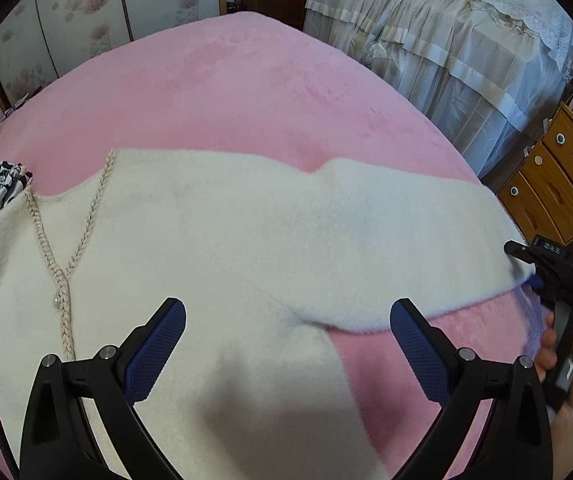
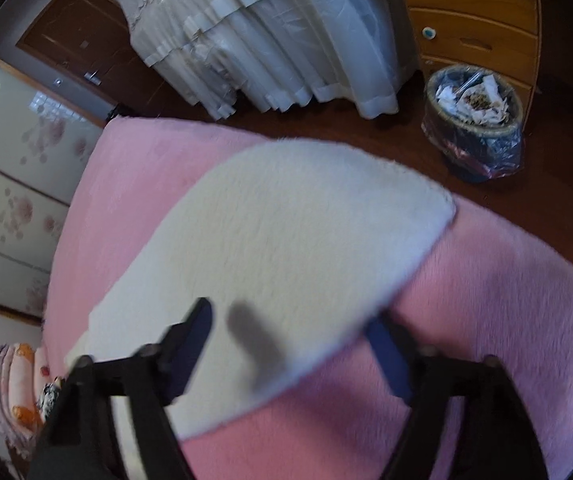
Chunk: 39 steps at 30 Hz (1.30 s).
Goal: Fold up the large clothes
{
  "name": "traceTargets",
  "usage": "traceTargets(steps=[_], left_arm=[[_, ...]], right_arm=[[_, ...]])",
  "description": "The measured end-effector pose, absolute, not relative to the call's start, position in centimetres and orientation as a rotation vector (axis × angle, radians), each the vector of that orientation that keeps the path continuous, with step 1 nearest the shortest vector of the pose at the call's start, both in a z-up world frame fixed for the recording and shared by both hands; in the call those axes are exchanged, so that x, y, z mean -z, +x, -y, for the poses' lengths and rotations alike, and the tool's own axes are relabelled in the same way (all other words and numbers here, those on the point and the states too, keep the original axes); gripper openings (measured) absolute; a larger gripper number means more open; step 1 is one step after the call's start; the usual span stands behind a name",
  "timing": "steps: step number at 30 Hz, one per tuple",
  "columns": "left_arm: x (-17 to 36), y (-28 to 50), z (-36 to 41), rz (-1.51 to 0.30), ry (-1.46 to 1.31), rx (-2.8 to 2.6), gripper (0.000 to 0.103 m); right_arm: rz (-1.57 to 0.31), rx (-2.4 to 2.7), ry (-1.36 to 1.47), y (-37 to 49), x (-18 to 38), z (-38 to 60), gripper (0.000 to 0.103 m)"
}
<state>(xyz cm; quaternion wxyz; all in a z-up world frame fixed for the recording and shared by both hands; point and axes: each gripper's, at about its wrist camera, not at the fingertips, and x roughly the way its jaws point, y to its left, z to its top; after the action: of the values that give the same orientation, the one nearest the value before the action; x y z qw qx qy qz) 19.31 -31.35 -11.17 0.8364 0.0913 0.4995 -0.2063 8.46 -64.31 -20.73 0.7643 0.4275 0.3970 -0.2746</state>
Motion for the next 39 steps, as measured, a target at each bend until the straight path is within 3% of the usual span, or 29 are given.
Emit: traceTargets(steps=[1, 4, 12, 17, 20, 25, 28, 33, 39], left_arm=[[11.2, 19.3, 30.9, -1.071, 0.187, 0.433, 0.101], [10.9, 19.2, 28.8, -1.094, 0.15, 0.418, 0.101], [7.9, 18.2, 19.4, -0.997, 0.074, 0.334, 0.101], [8.1, 17.9, 13.5, -0.983, 0.04, 0.281, 0.101], [10.1, 18.1, 11.0, -1.026, 0.036, 0.253, 0.101], [13.8, 17.8, 10.0, -1.108, 0.015, 0.295, 0.101], [14.7, 17.6, 10.7, -1.134, -0.027, 0.361, 0.101], [16.2, 18.4, 11.8, -1.199, -0.193, 0.492, 0.101], [19.8, 20.6, 12.4, -1.304, -0.39, 0.55, 0.078]], right_arm=[[-0.858, 0.607, 0.917, 8.7, 20.4, 64.5, 0.023], [-0.775, 0.575, 0.833, 9.2, 17.0, 62.8, 0.01], [-0.614, 0.137, 0.422, 12.8, 5.2, 45.9, 0.009], [-0.713, -0.074, 0.191, 14.7, 7.5, 33.8, 0.009], [-0.84, -0.117, 0.125, 15.0, 12.3, 29.6, 0.014], [-0.976, -0.116, 0.107, 13.0, 16.9, 26.8, 0.043], [-0.963, -0.141, 0.188, 11.1, 16.5, 28.5, 0.052], [-0.919, -0.117, 0.264, 8.6, 15.0, 30.5, 0.052], [-0.933, -0.114, 0.353, 7.1, 15.8, 31.6, 0.052]])
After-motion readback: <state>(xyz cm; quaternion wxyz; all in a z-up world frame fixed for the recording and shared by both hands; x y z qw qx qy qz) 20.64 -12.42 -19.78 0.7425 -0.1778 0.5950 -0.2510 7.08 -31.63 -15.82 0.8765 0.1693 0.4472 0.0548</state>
